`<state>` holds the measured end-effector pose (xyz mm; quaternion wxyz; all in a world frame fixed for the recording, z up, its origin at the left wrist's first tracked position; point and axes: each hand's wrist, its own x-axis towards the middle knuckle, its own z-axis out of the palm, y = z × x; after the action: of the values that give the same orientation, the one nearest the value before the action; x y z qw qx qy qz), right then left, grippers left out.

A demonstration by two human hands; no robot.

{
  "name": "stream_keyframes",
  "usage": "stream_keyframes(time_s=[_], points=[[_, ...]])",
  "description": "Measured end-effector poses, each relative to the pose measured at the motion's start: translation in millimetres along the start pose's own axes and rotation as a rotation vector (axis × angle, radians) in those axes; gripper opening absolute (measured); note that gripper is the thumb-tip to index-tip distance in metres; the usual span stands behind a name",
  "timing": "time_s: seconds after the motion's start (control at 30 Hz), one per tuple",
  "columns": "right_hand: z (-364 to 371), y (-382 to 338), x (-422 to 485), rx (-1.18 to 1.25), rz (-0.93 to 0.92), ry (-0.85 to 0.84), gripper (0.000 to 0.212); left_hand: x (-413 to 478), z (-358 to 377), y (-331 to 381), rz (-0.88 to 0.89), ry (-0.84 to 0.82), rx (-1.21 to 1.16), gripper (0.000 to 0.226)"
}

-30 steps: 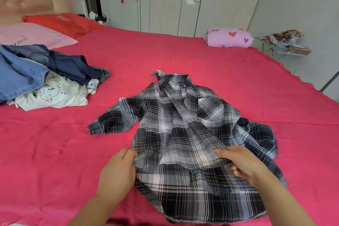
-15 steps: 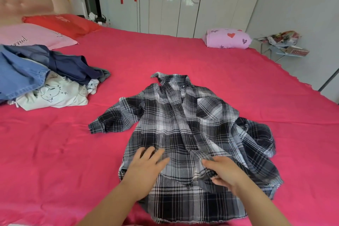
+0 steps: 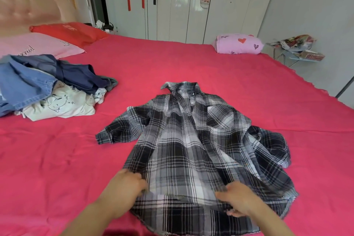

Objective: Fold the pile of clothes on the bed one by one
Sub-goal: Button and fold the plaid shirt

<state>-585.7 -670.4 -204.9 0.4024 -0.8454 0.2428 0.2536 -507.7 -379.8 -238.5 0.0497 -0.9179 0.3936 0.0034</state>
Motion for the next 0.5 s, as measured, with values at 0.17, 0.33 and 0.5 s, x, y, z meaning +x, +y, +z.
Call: stream_keyframes(time_s=[0.17, 0.33, 0.5], points=[[-11, -5, 18, -0.494, -0.135, 0.323, 0.029, 20, -19, -6, -0.182, 0.115, -0.242, 0.027], [-16, -45, 33, -0.406, -0.442, 0.473, 0.036, 45, -34, -44, -0.452, 0.311, -0.425, 0.029], [3, -69, 82, -0.491, -0.620, 0.463, 0.045, 59, -15, -99, -0.854, 0.381, -0.536, 0.046]])
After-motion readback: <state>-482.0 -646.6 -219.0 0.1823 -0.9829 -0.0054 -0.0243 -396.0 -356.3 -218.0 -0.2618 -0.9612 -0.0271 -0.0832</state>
